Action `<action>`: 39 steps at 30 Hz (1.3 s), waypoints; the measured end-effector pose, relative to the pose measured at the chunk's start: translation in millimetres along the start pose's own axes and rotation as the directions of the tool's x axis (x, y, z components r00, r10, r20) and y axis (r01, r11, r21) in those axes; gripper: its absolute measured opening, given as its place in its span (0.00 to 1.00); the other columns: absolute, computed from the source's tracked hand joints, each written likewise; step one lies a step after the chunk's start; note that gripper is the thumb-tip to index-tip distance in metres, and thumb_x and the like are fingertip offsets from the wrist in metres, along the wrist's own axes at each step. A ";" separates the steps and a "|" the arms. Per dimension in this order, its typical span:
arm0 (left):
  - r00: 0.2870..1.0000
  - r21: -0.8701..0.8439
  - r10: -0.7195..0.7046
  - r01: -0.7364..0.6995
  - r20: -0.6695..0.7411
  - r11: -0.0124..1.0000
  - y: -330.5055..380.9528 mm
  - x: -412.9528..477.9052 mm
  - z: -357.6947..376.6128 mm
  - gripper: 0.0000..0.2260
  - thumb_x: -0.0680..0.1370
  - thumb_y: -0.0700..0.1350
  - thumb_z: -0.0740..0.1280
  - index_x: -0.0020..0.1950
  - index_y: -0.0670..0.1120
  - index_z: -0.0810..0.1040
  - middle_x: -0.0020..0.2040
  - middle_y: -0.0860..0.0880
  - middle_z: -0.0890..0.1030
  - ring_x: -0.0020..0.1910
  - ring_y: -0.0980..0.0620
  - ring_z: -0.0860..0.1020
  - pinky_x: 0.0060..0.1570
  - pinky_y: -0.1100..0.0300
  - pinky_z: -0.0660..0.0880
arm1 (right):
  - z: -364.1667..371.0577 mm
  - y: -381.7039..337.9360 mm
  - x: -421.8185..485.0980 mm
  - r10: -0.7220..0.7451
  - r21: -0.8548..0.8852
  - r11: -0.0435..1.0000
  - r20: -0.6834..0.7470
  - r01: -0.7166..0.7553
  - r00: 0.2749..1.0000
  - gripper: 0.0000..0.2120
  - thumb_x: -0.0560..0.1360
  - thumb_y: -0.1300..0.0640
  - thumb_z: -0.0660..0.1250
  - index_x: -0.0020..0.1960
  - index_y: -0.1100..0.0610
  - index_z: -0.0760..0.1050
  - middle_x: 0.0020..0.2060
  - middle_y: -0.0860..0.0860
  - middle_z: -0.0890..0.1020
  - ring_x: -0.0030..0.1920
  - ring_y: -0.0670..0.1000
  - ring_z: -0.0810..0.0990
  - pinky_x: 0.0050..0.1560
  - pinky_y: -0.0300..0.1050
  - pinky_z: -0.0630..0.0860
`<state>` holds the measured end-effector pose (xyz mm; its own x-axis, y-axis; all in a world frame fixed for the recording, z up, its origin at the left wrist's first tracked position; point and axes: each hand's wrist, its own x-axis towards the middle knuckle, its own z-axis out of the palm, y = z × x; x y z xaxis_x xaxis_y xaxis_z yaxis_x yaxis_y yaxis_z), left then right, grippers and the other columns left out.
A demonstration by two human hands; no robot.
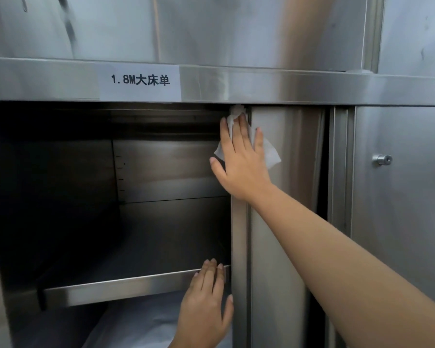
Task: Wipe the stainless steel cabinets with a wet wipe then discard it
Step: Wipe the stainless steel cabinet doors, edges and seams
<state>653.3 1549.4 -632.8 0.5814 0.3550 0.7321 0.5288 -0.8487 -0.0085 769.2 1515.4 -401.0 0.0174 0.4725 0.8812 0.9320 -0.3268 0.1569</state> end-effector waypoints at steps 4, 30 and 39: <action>1.000 0.009 0.014 -0.014 -0.012 1.000 -2.2 0.1 1.5 0.25 0.69 0.53 0.60 0.57 0.39 0.81 0.58 0.42 0.80 0.57 0.45 0.79 0.52 0.50 0.78 | 7.7 -3.6 -11.0 -0.001 0.019 1.000 -0.030 0.001 1.000 0.35 0.78 0.45 0.53 0.76 0.60 0.41 0.75 0.61 0.49 0.75 0.56 0.42 0.70 0.55 0.33; 0.996 0.055 -0.078 0.080 -0.046 0.995 -22.8 -22.7 9.3 0.25 0.75 0.48 0.53 0.72 0.40 0.65 0.73 0.45 0.63 0.75 0.53 0.52 0.70 0.48 0.48 | 54.3 -24.3 -106.8 0.054 -0.009 0.999 0.041 -0.054 0.998 0.36 0.75 0.44 0.55 0.75 0.61 0.49 0.73 0.60 0.49 0.73 0.57 0.42 0.71 0.57 0.36; 0.998 0.132 -0.064 0.066 -0.014 0.989 -24.0 -23.6 12.0 0.25 0.75 0.48 0.53 0.70 0.39 0.67 0.72 0.43 0.66 0.70 0.45 0.63 0.62 0.37 0.61 | 63.7 -27.0 -137.5 0.032 -0.064 0.998 0.106 -0.025 0.994 0.36 0.75 0.42 0.57 0.75 0.60 0.51 0.73 0.61 0.55 0.73 0.59 0.47 0.68 0.61 0.37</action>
<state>634.3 1566.1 -658.1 0.5377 0.4036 0.7403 0.6429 -0.7643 -0.0502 764.7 1511.4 -554.8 0.0856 0.5458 0.8335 0.9061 -0.3905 0.1627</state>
